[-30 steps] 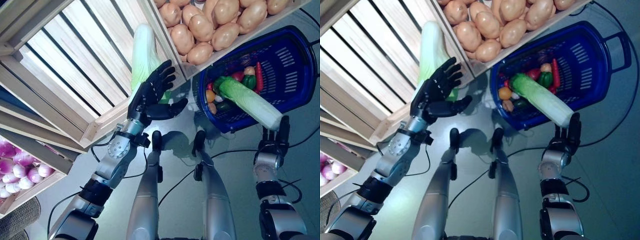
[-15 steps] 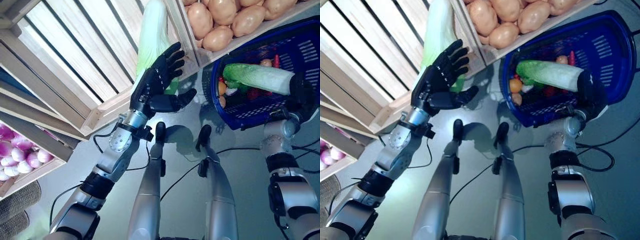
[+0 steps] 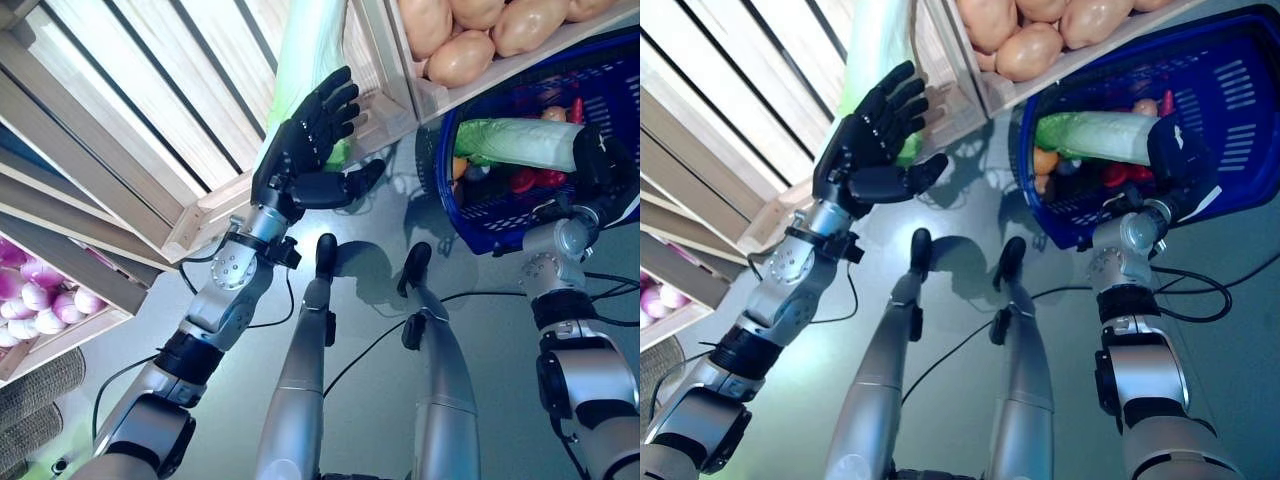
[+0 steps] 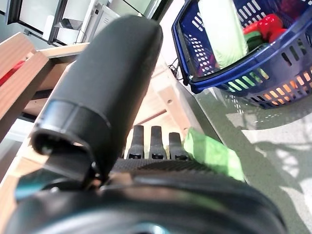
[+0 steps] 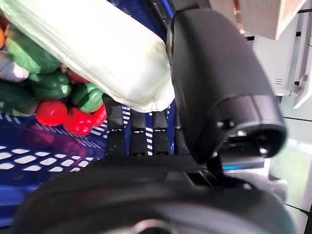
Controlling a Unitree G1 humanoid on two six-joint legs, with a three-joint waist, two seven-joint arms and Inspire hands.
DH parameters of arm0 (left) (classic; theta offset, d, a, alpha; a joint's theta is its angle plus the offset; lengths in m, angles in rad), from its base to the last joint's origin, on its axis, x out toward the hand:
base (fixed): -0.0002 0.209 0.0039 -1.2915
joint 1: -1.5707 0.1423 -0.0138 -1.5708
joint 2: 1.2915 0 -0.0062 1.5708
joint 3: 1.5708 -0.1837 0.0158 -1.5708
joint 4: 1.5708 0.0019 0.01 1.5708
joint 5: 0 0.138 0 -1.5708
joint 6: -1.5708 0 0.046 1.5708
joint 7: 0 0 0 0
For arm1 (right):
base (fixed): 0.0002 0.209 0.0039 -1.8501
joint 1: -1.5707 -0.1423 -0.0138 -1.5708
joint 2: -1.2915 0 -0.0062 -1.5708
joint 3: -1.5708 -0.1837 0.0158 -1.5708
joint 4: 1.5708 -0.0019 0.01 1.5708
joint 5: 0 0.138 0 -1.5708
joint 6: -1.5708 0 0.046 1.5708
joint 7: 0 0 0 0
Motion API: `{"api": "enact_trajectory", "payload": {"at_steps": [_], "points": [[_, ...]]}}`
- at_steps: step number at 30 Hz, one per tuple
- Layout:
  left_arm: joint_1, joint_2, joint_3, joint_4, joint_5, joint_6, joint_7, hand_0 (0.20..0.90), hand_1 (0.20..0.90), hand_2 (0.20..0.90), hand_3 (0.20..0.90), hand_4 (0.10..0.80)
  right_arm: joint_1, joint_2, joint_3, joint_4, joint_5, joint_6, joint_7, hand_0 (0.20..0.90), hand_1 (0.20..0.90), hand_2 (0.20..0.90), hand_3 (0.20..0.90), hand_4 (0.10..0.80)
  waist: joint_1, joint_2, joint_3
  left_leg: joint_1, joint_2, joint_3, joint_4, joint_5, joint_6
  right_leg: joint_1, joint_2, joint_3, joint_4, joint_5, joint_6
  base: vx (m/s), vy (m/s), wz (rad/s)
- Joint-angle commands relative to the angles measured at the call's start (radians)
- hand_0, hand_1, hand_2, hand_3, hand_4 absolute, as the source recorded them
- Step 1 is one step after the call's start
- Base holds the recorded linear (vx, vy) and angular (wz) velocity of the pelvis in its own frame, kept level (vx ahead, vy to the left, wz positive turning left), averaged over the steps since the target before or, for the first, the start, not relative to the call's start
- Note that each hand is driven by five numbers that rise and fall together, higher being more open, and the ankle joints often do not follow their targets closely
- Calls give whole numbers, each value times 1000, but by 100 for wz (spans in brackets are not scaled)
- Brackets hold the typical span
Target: Put vegetables into the basket
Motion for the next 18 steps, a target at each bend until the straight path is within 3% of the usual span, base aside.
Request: {"api": "enact_trajectory", "payload": {"at_steps": [1,2,3,10,18], "points": [[-20,9,14,-50,-18,-75,-4,900,900,900,900,800,-70,-113,43,-30,57,-93,26,531,531,531,531,554,-4,74,1,-32,-38,-32,51,-26,-12,18,9,33,74,-22,45,-12,-3,4],[-21,9,14,-50,-18,-75,-4,900,900,900,900,800,-71,-113,44,-29,58,-93,27,580,580,580,580,587,-4,74,1,-33,-38,-32,51,-26,-12,17,9,33,75,-22,45,-7,-5,4],[-25,8,16,-49,-18,-74,-7,900,900,900,900,800,-80,-111,47,-26,73,-92,39,900,900,900,900,800,-3,76,1,-37,-40,-34,51,-26,-13,11,9,34,76,-22,45,-7,1,4],[-35,4,14,-43,-11,-84,14,900,900,900,900,800,-103,-96,65,-14,48,-92,42,900,900,900,900,800,-2,88,1,-60,-40,-32,61,-29,-14,-16,8,40,92,-29,39,-9,26,3],[-25,23,21,-78,42,-115,-11,900,900,900,900,800,-100,-132,82,-2,-269,-103,-224,900,900,900,900,800,0,93,1,-5,-44,-30,14,-15,-12,37,15,31,39,-13,44,0,0,0]]}}
